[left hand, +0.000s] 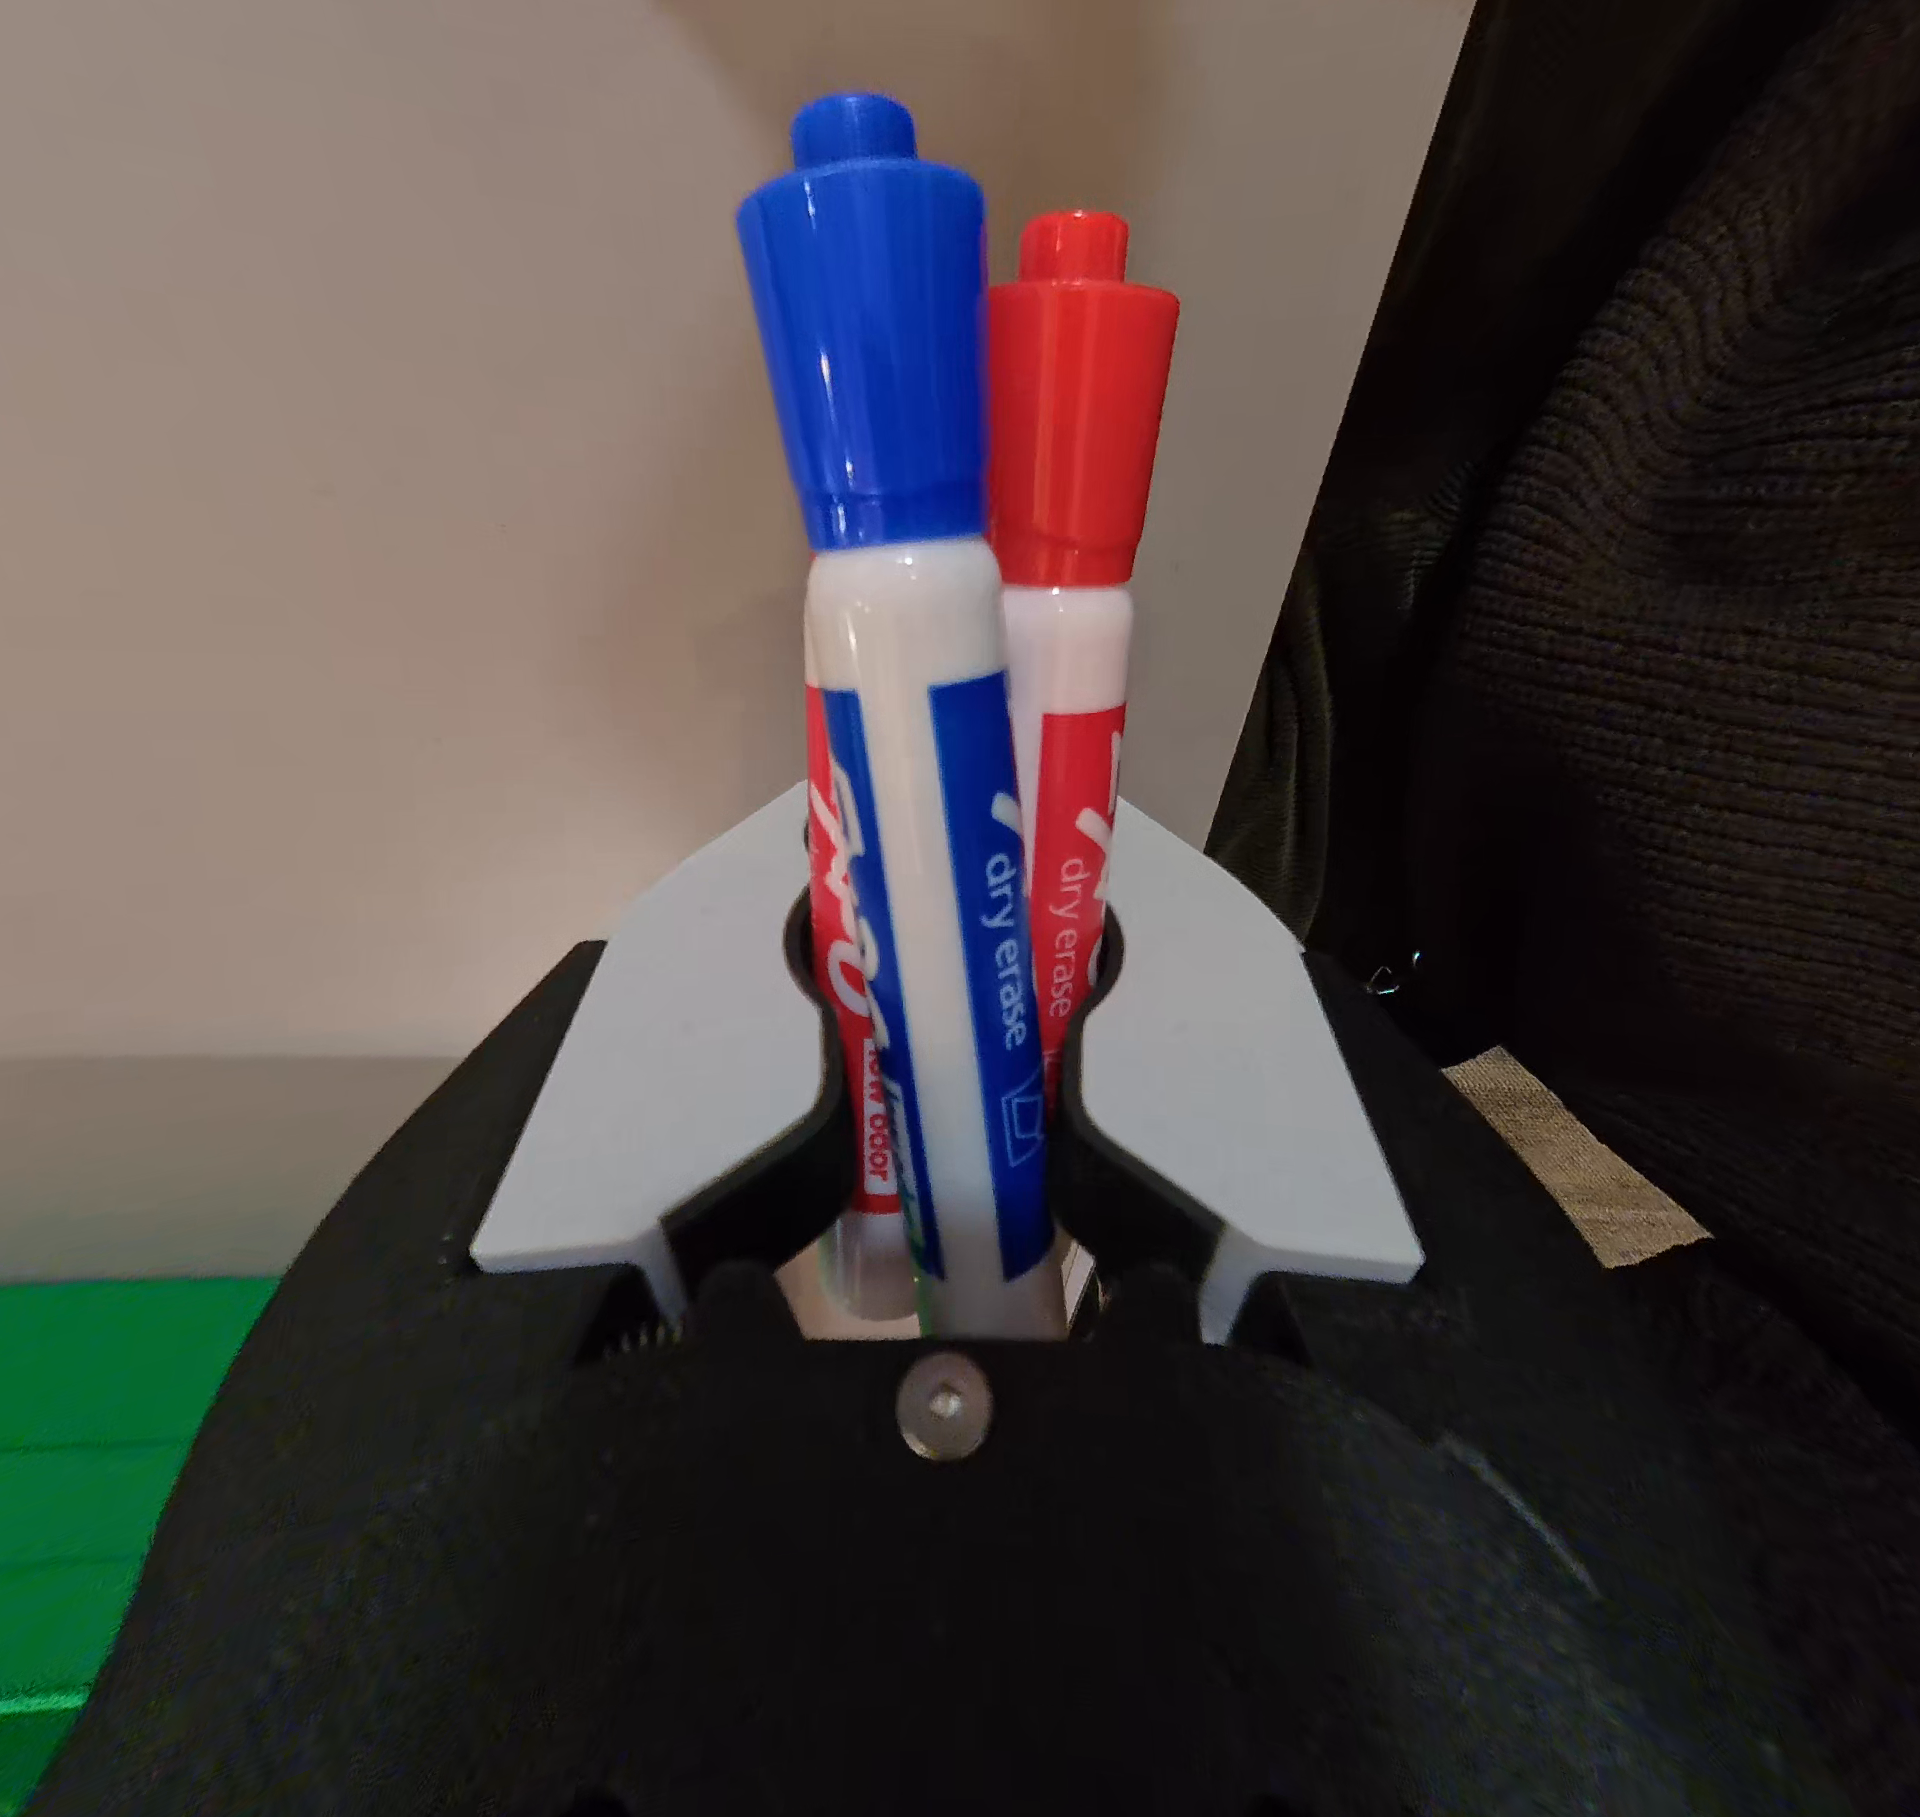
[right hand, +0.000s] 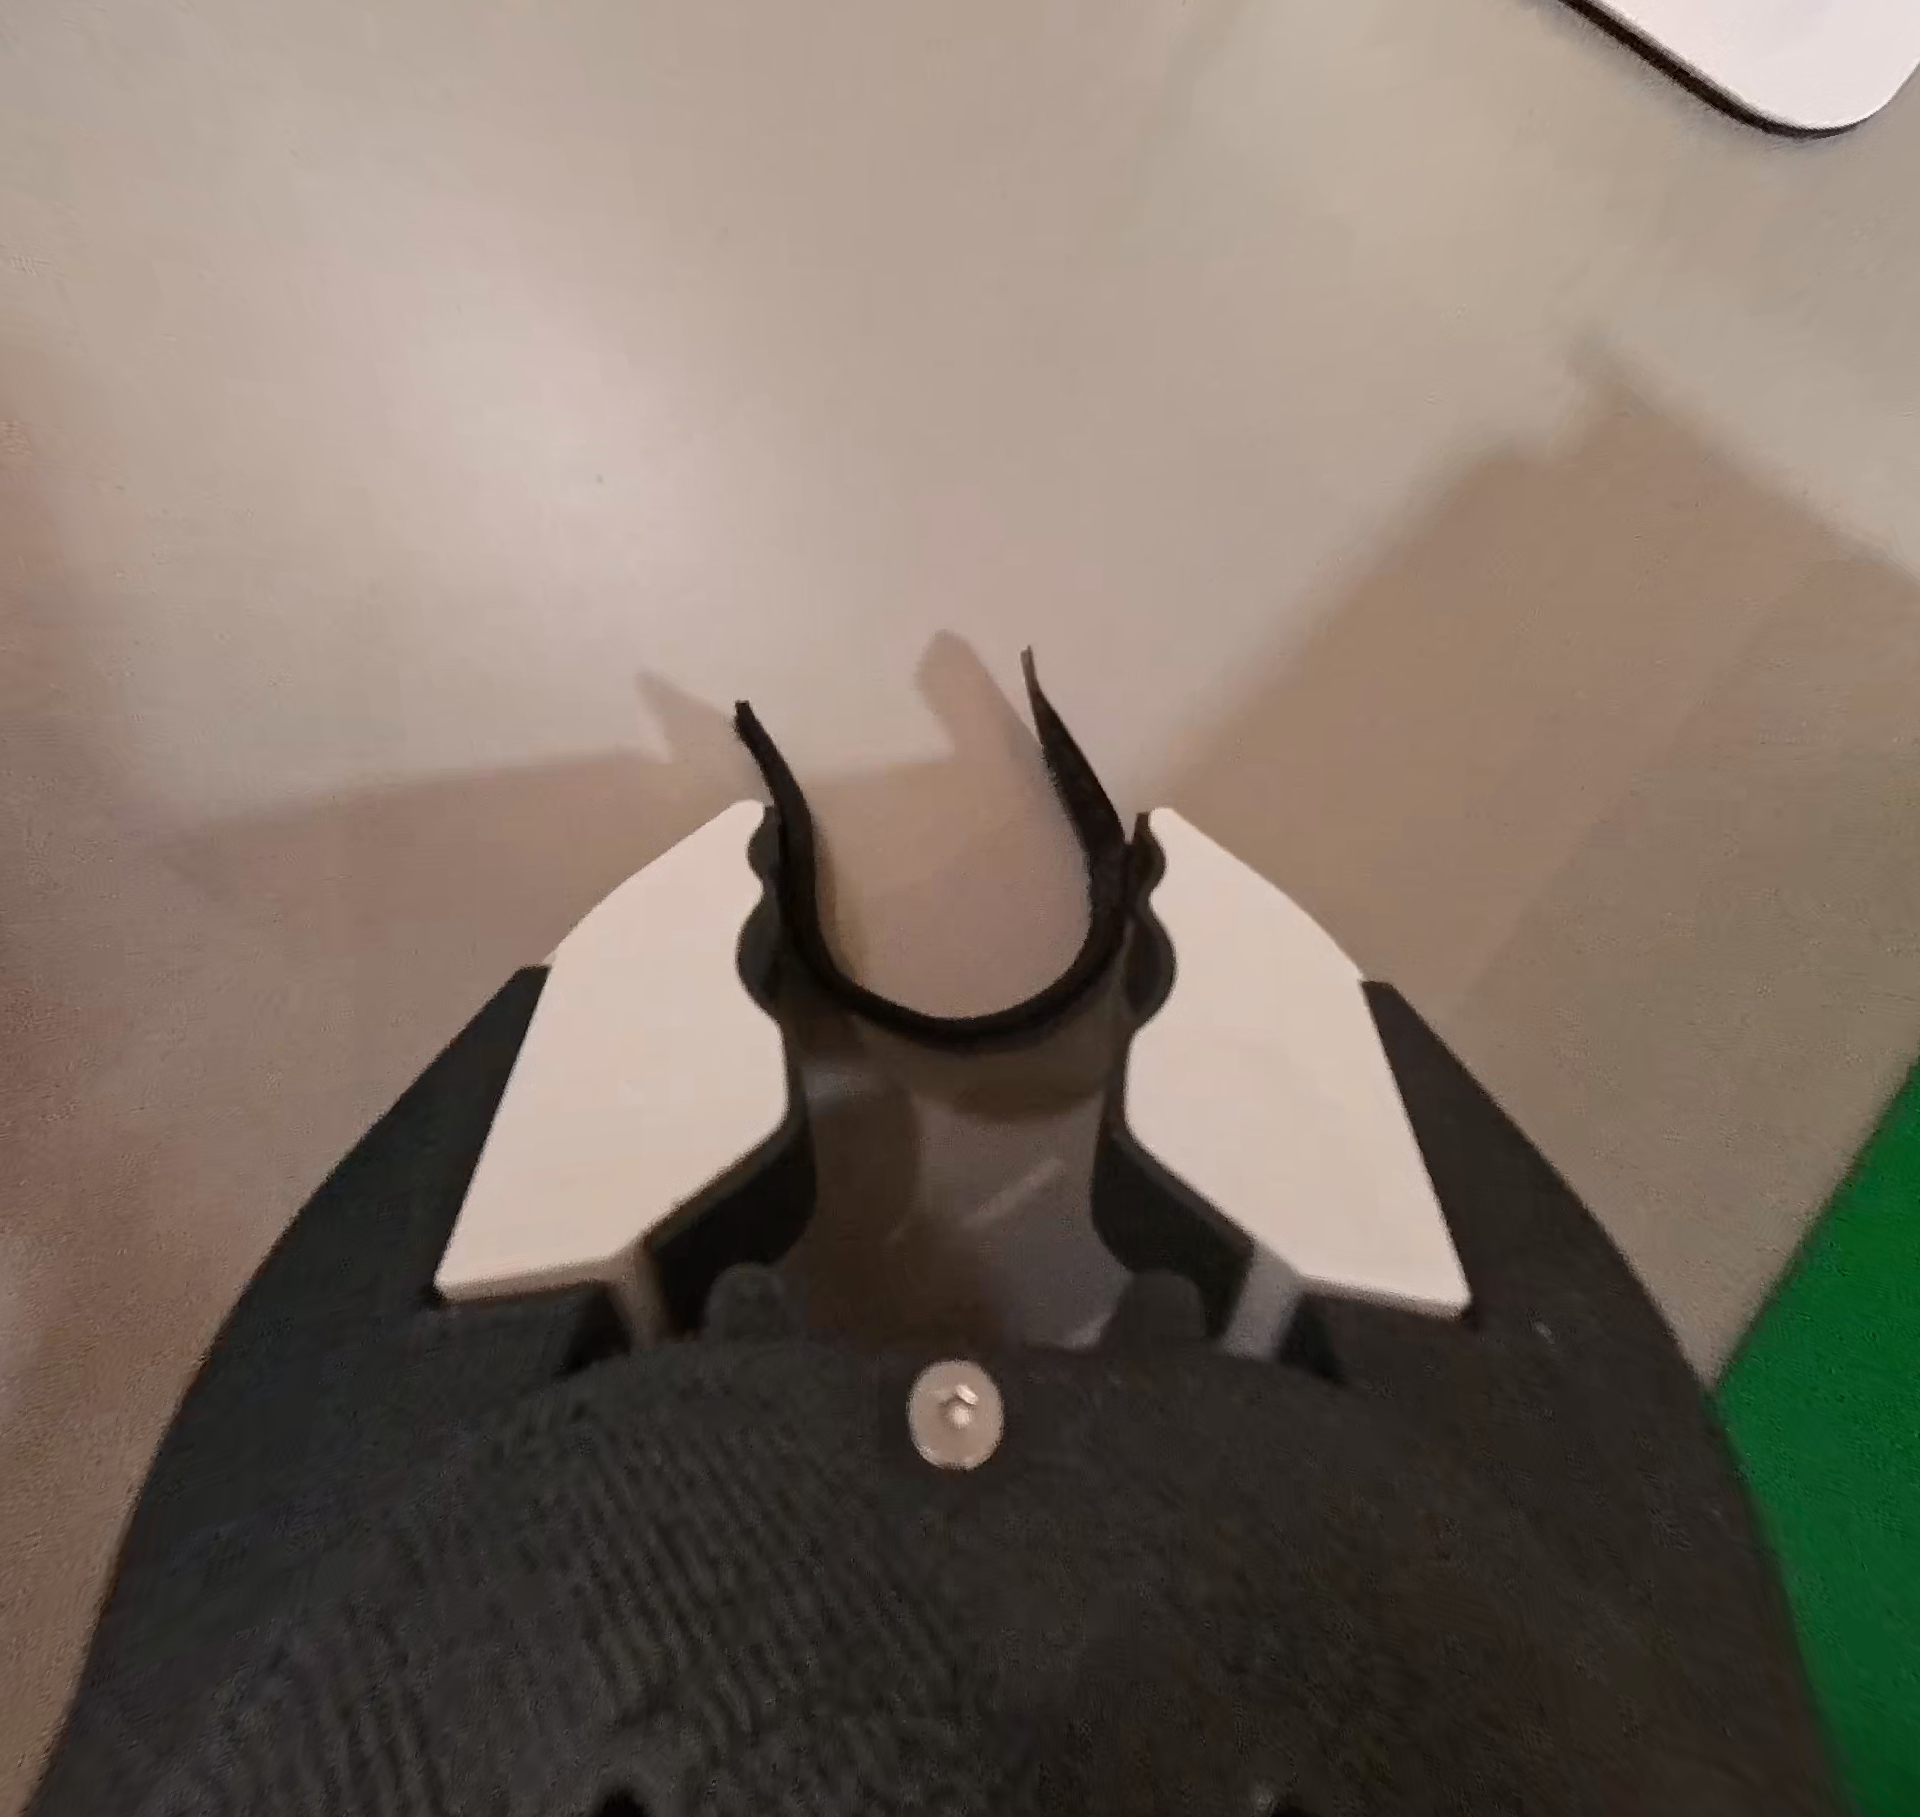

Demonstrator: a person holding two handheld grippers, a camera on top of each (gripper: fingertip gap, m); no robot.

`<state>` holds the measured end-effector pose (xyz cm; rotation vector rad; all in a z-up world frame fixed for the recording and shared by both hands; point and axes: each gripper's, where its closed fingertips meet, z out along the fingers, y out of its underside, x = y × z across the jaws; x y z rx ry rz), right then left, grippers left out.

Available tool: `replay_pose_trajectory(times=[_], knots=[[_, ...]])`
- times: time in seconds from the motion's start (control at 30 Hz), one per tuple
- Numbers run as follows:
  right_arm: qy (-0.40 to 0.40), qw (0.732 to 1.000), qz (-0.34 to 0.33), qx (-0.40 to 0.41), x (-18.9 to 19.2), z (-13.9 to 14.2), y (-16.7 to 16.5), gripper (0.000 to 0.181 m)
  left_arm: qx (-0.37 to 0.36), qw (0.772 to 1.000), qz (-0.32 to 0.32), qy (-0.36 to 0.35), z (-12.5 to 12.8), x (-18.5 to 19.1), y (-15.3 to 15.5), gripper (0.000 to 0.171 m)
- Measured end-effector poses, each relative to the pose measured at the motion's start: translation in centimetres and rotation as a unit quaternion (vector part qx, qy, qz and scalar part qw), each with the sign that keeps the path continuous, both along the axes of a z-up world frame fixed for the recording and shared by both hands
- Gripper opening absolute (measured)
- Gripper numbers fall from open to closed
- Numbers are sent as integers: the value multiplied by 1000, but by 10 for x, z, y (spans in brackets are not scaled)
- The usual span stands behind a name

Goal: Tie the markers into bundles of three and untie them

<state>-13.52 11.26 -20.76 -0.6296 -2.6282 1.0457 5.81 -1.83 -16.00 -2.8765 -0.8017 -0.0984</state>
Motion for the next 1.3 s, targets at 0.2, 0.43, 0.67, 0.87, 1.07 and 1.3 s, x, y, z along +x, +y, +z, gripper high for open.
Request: replay_pose_trajectory(times=[0.2, 0.43, 0.67, 0.87, 1.07, 1.3], knots=[[-42, 999, 14, -5, 16, 2, 4, 59, -1, 1000, 3, -2, -1, 0, -3, 43], [-31, 998, 25, -42, 22, 13, -3, 51, 1, 1000, 5, -6, -2, 0, -5, 43], [-83, 982, 49, -164, 39, 36, -25, 51, 2, 1000, 8, -7, -3, 0, -6, 43], [-208, 903, 103, -361, 72, 88, -50, 52, 22, 1000, 13, -4, 3, -1, -7, 44], [-284, 829, 148, -458, 106, 120, -70, 50, 31, 999, 35, -4, 7, -2, -19, 44], [-304, 818, 111, -475, 116, 114, -91, 44, 45, 998, 46, -4, 10, -2, -24, 43]])
